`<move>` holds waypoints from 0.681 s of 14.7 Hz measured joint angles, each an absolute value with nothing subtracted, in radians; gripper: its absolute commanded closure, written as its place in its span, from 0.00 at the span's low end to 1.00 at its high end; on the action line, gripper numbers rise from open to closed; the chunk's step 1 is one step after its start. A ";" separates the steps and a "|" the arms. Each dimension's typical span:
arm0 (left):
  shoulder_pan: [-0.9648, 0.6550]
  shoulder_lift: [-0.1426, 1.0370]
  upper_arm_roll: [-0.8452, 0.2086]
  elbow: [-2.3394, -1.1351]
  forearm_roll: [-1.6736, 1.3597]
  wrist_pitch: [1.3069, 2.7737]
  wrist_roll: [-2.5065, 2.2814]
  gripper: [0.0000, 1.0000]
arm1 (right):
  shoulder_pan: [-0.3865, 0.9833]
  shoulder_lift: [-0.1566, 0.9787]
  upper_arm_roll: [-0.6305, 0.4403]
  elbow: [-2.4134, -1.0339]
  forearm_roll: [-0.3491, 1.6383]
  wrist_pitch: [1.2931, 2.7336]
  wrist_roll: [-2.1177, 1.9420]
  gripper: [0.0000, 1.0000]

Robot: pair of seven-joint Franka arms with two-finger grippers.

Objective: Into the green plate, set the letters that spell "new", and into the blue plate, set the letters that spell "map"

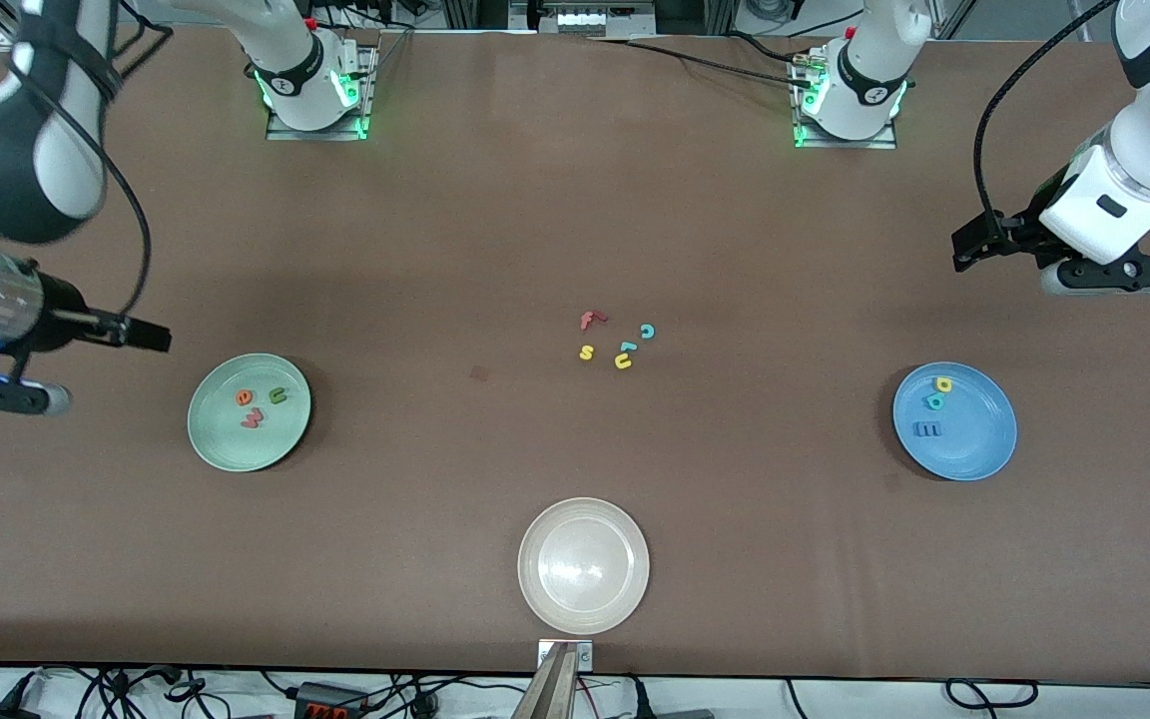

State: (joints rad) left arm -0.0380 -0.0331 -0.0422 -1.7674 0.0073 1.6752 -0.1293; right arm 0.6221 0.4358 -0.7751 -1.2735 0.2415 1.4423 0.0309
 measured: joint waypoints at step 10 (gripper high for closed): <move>-0.038 -0.033 -0.042 -1.767 0.007 1.675 -0.129 0.00 | 0.233 0.258 -0.348 -1.260 0.033 1.412 0.028 0.00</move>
State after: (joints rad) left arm -0.0379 -0.0331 -0.0422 -1.7672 0.0074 1.6752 -0.1293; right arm 0.2330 0.2579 -0.3481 -1.2603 0.0328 1.4117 0.0284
